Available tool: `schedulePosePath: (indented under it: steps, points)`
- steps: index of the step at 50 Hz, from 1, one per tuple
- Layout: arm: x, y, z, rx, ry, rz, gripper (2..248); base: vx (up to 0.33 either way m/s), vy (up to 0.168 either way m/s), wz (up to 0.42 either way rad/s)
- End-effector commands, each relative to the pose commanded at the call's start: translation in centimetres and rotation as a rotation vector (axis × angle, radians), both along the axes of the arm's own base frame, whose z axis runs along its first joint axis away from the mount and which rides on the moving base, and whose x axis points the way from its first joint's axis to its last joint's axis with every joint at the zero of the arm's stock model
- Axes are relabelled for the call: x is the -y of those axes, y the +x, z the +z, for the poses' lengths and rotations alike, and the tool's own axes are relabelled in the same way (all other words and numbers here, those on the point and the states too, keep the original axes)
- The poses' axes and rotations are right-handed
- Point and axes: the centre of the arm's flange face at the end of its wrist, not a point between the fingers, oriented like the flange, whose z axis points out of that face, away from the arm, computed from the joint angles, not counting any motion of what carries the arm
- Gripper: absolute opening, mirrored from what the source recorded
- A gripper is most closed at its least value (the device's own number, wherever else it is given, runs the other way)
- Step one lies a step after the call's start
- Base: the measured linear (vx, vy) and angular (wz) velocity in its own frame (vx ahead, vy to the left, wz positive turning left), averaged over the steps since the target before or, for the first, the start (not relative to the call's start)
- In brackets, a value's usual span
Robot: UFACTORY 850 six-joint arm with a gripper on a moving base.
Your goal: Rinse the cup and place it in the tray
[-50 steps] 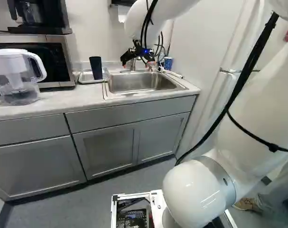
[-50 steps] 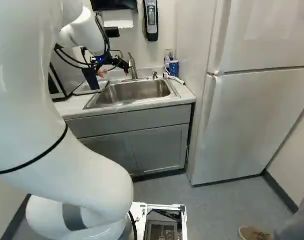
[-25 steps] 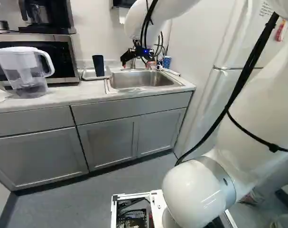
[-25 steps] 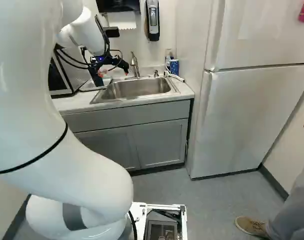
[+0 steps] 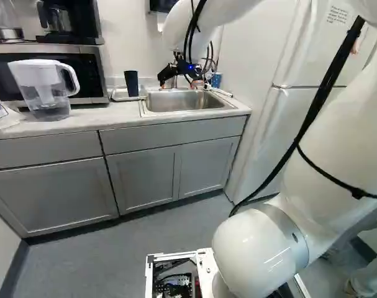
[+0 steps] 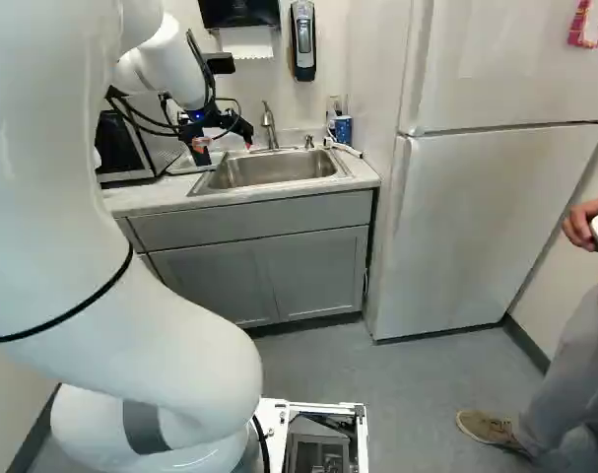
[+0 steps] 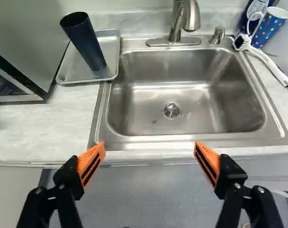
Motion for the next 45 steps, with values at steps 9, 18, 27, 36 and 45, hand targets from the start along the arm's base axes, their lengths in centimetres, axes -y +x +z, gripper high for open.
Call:
schedulePosePath:
  steps: [9, 18, 27, 36, 45]
  points:
    - [0.0, 0.0, 0.0, 0.0, 0.0, 0.0, 247, -0.121, 0.001, 0.006]
    - [0.0, 0.0, 0.0, 0.0, 0.0, 0.0, 247, -0.125, -0.003, 0.005]
    - [0.0, 0.0, 0.0, 0.0, 0.0, 0.0, 247, -0.117, -0.004, 0.006]
    - [0.0, 0.0, 0.0, 0.0, 0.0, 0.0, 247, -0.003, 0.011, 0.001]
    - [0.04, -0.02, -0.11, 0.001, 0.001, 0.0, 247, 0.0, 0.0, 0.0]
